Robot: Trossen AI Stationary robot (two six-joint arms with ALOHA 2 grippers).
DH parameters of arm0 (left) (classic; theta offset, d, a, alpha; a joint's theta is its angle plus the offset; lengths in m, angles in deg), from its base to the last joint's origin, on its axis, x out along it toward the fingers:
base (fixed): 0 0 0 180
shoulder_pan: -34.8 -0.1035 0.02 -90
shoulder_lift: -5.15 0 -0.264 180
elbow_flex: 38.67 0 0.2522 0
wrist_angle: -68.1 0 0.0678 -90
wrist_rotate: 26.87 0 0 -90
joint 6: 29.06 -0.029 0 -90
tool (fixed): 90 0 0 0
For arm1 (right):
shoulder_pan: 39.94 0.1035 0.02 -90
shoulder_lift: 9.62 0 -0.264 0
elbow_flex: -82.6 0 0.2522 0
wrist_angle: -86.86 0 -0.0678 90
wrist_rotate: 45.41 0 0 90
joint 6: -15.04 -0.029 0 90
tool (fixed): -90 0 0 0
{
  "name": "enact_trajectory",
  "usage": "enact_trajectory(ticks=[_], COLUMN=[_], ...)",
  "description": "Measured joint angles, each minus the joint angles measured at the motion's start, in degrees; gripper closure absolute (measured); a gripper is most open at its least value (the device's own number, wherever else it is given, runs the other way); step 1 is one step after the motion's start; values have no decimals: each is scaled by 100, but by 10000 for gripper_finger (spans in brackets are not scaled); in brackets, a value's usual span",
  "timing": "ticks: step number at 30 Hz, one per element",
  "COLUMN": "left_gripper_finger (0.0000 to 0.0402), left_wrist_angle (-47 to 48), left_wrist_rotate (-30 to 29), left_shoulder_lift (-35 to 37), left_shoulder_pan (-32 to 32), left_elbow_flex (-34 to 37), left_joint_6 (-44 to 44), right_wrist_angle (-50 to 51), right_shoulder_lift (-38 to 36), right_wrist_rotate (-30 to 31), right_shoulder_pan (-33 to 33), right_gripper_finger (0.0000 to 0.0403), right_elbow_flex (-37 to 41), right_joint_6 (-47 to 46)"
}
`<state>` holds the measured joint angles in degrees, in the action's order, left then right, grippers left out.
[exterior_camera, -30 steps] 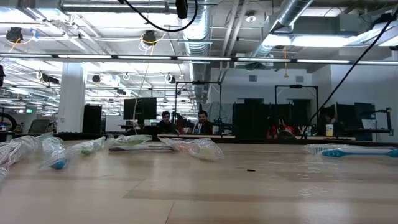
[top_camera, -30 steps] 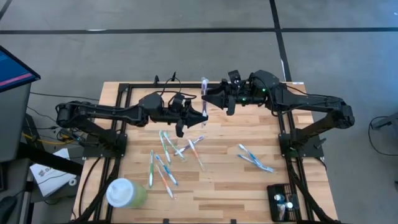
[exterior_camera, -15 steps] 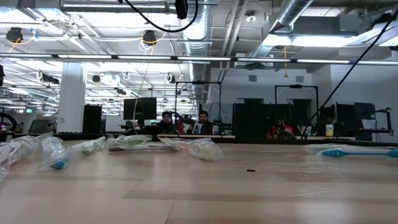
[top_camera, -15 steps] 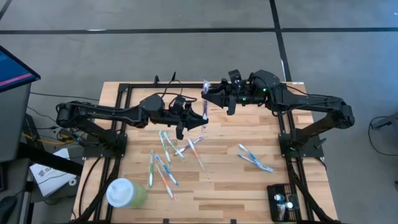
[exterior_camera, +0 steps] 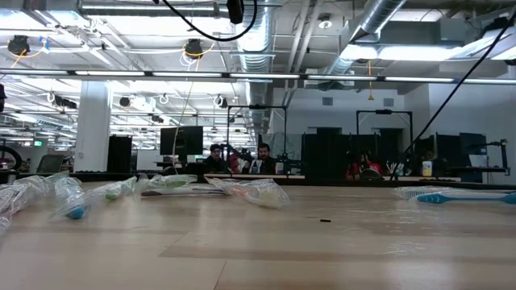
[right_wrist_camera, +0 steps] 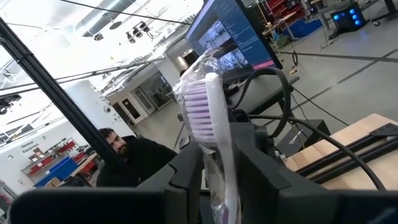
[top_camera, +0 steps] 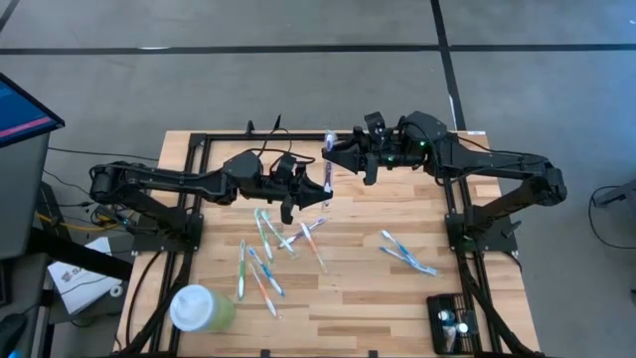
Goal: Pick & Place toothbrushing station
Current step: Put the right purple toothbrush into the black organizer
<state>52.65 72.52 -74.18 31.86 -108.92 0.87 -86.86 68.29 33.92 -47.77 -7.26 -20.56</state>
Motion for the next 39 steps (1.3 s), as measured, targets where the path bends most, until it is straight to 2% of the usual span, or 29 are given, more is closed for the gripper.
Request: enact_trajectory(ticks=[7,10,16,22,26,31,39], left_gripper_finger=[382,362,292,199,147,124,144], left_wrist_angle=[34,51,64,285,571,858,887], left_wrist_rotate=[155,314,308,264,264,246,36], left_shoulder_lift=[-2,-4,101,310,581,967,1033], left_shoulder_pan=[2,-2,-4,-4,-4,-4,2], left_elbow_flex=[3,7,4,2,4,0,0], left_joint_6=[14,7,4,10,-92,-146,45], right_wrist_angle=[403,531,511,489,513,672,1068], right_shoulder_lift=[-6,-9,-7,-7,-57,-399,-1194], right_wrist_rotate=[0,24,70,46,-40,-656,-1926], right_shoulder_pan=[31,26,33,31,33,33,367], right_gripper_finger=[390,387,394,397,397,397,397], right_elbow_flex=[-4,-7,-6,-4,-2,-2,10], right_joint_6=[-55,-191,-166,-139,267,561,841])
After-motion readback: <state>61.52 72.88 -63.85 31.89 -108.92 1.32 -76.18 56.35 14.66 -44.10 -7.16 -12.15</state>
